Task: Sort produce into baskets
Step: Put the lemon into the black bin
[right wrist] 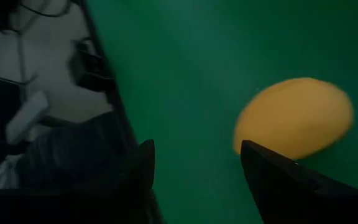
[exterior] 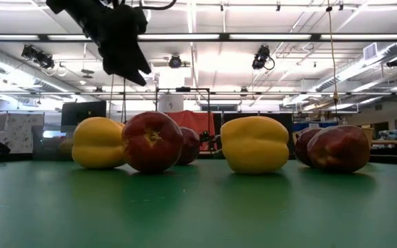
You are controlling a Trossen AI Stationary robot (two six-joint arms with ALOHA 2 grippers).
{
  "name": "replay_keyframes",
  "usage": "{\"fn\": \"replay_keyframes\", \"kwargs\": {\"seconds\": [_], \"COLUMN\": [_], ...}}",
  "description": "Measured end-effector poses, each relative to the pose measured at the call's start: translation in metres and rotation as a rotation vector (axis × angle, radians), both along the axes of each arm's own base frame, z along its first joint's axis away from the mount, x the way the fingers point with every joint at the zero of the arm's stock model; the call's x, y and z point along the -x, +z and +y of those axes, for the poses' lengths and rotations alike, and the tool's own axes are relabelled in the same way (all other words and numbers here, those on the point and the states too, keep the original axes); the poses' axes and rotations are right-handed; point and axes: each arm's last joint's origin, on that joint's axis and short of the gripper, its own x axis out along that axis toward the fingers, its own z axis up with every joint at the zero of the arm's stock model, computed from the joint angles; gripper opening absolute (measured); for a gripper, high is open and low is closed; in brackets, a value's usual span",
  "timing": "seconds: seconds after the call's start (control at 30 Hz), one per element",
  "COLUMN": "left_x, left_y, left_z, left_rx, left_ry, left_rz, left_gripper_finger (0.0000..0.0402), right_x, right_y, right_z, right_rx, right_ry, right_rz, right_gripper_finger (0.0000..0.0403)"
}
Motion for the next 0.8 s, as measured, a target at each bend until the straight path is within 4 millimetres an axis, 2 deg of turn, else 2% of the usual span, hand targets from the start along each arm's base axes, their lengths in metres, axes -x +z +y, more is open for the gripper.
{"fn": "replay_keyframes", "kwargs": {"seconds": [0.23,0.53,0.67,0.8], "left_x": [-0.015,-0.051,-0.069,-0.084], "left_y": [-0.023,-0.059,-0.067,-0.072], "left_z": [-0.028,-0.061,-0.076,-0.097], "left_rx": [0.005,-0.049,-0.023,-0.054], "left_ry": [-0.116,-0.279,-0.287,-0.384], "left_rz": [0.118,0.125,0.013,-0.11], "left_gripper_finger": [0.0319,0.0319,0.0319,0.0319], "right_x": [0.003,-0.007,-0.012,-0.015], "right_y": [-0.001,-0.007,-0.007,-0.009], "right_z": [0.002,-0.018,-0.022,-0.03], "right_rx": [-0.087,-0.091,-0.103,-0.076], "right_ry": [-0.065,-0.225,-0.241,-0.277], "right_rz": [0.044,0.148,0.169,0.21], "right_gripper_finger": [0.0249,0.0249,0.0247,0.0247]}}
